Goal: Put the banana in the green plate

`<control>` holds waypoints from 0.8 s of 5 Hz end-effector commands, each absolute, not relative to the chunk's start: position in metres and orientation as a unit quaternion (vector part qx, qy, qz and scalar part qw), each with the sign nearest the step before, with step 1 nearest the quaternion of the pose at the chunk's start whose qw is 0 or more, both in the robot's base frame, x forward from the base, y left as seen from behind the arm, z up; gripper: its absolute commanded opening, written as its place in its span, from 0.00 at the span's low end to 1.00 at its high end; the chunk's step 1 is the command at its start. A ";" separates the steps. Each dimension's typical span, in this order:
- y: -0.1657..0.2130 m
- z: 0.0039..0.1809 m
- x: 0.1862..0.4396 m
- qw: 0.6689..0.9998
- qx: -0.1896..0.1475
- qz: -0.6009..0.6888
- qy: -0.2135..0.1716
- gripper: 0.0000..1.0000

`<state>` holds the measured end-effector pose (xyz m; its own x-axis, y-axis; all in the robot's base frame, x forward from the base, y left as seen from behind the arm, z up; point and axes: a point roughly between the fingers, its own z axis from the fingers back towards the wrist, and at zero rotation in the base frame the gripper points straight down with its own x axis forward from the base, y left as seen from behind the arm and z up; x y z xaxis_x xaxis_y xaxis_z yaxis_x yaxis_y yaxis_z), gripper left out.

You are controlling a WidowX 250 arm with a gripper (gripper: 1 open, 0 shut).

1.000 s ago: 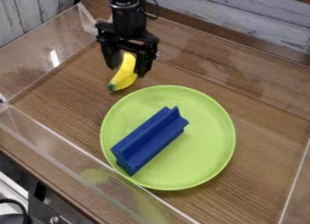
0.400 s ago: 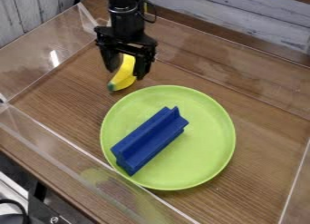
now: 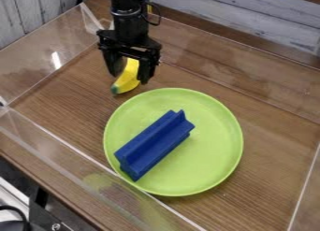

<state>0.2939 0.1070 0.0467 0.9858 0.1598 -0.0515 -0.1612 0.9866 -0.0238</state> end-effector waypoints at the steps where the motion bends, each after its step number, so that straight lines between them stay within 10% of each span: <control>1: 0.114 0.058 0.302 0.996 -0.010 0.090 0.000 1.00; 4: 0.114 0.050 0.306 0.995 -0.010 0.096 0.004 1.00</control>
